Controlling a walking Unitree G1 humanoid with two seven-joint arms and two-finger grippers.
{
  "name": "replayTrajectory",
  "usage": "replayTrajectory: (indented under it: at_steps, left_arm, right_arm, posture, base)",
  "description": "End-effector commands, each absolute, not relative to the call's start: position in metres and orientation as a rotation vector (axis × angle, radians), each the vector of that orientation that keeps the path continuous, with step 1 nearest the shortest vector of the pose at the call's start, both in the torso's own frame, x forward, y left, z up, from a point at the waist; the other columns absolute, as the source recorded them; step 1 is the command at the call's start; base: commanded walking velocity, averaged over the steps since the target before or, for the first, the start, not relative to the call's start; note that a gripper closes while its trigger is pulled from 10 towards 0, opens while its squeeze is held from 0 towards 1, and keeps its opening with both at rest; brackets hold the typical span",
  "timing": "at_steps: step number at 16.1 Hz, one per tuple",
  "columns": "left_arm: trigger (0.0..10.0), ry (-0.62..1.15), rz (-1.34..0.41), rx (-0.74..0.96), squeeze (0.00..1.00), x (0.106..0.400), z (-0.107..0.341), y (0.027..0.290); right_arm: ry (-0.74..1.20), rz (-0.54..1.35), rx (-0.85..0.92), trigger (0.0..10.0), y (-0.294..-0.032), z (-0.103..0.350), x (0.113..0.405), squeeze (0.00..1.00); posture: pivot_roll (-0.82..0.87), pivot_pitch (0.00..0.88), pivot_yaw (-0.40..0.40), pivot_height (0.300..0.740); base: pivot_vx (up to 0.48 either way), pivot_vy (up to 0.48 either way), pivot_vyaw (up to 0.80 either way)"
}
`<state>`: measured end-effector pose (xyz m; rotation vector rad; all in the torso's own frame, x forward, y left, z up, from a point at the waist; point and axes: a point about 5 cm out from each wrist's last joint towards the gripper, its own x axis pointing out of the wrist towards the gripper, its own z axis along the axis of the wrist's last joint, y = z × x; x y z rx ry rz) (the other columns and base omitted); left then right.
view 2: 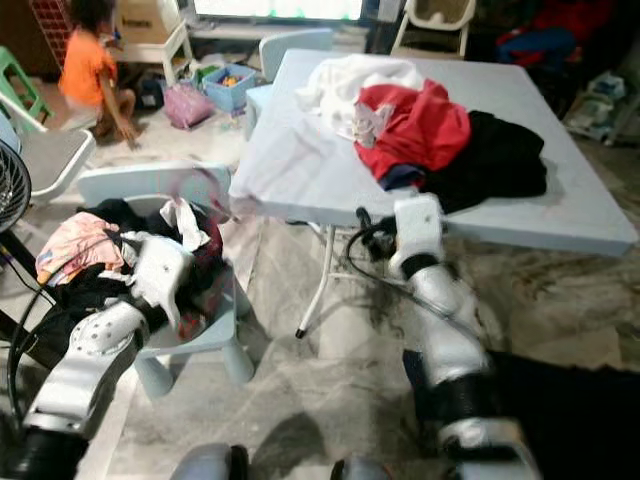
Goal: Hang hanger
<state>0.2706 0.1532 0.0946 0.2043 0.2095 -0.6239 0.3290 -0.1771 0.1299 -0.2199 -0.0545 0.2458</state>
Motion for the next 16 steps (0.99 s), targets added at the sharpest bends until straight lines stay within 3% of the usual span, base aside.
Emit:
replayTrajectory:
  at_steps: [1, 6, 8, 12, 16]
  left_arm:
    - [10.0, 0.261, -0.708, 0.214, 0.0, 0.264, 0.092, 0.155]
    - [10.0, 0.516, -1.015, 0.274, 0.0, 0.233, 0.079, 0.182]
    - [10.0, 0.528, -1.085, 0.322, 0.0, 0.227, 0.078, 0.187]
    - [10.0, 0.548, -1.24, 0.333, 0.0, 0.216, 0.077, 0.185]
    - [10.0, 0.537, -1.262, 0.362, 0.0, 0.217, 0.074, 0.182]
  right_arm:
    - [-0.059, 0.316, -0.265, 10.0, -0.177, 0.133, 0.331, 0.0]
    - [0.065, 0.874, -0.562, 10.0, -0.193, 0.144, 0.32, 0.0]
    - [0.159, 1.05, -0.619, 10.0, -0.202, 0.143, 0.311, 0.0]
    - [0.326, 1.334, -0.597, 10.0, -0.205, 0.152, 0.302, 0.0]
    - [0.389, 1.479, -0.562, 10.0, -0.197, 0.148, 0.292, 0.0]
  posture:
    - [0.03, 0.041, -0.015, 0.74]
    - [0.02, 0.051, -0.017, 0.74]
    - [0.01, 0.061, -0.014, 0.74]
    - [0.0, 0.064, -0.011, 0.74]
    - [0.0, 0.065, -0.007, 0.74]
  base:
    - [0.0, 0.0, 0.0]
    - [0.0, 0.0, 0.0]
    - [0.0, 0.0, 0.0]
    - [0.0, 0.0, 0.0]
    - [0.0, 0.0, 0.0]
